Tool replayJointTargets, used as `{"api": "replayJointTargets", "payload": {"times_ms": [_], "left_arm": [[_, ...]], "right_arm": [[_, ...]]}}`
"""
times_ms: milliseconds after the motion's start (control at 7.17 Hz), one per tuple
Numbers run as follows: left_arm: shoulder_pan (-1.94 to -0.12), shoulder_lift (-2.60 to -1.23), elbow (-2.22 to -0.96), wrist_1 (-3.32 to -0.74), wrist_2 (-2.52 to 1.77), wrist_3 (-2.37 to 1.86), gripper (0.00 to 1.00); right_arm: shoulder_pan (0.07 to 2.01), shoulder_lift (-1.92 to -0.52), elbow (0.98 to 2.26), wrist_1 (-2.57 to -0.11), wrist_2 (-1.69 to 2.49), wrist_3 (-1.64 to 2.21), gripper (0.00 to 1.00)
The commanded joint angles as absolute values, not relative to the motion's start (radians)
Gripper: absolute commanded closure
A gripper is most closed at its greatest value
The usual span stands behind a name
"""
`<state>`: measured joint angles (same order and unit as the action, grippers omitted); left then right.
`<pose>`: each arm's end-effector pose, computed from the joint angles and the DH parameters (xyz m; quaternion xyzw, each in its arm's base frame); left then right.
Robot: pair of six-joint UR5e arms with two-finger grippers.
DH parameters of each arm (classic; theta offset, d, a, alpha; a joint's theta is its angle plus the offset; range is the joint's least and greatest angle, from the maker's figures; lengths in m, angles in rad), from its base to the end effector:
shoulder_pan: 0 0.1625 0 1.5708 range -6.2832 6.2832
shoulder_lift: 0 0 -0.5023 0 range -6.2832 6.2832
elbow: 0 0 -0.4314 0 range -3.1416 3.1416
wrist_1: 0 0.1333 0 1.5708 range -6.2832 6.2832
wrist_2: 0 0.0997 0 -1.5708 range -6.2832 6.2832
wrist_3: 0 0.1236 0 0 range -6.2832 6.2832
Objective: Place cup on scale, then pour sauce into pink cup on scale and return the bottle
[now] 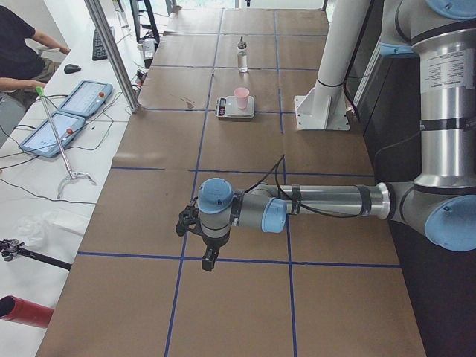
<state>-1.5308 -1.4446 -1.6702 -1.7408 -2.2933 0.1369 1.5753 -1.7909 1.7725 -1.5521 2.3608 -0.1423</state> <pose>-0.0323 -0.4816 0.7499 0.0839 0.3489 0.1076 0.9272 0.0474 -0.4212 0.7476 0.0284 -0.3838 -0.0636 0.9208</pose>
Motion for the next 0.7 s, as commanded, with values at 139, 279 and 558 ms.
{"api": "replayJointTargets", "payload": {"times_ms": [139, 279, 558], "left_arm": [[-1.531, -1.447, -1.667, -1.740, -2.293, 0.129, 0.00], [-1.531, -1.450, -1.666, -1.740, -2.296, 0.083, 0.00], [-1.531, -1.457, -1.674, -1.752, -2.299, -0.047, 0.00]], "right_arm": [[1.577, -1.792, 1.767, -1.551, 2.368, -0.143, 0.00], [1.577, -1.792, 1.767, -1.551, 2.368, -0.134, 0.00], [1.577, -1.789, 1.767, -1.545, 2.368, -0.060, 0.00]]}}
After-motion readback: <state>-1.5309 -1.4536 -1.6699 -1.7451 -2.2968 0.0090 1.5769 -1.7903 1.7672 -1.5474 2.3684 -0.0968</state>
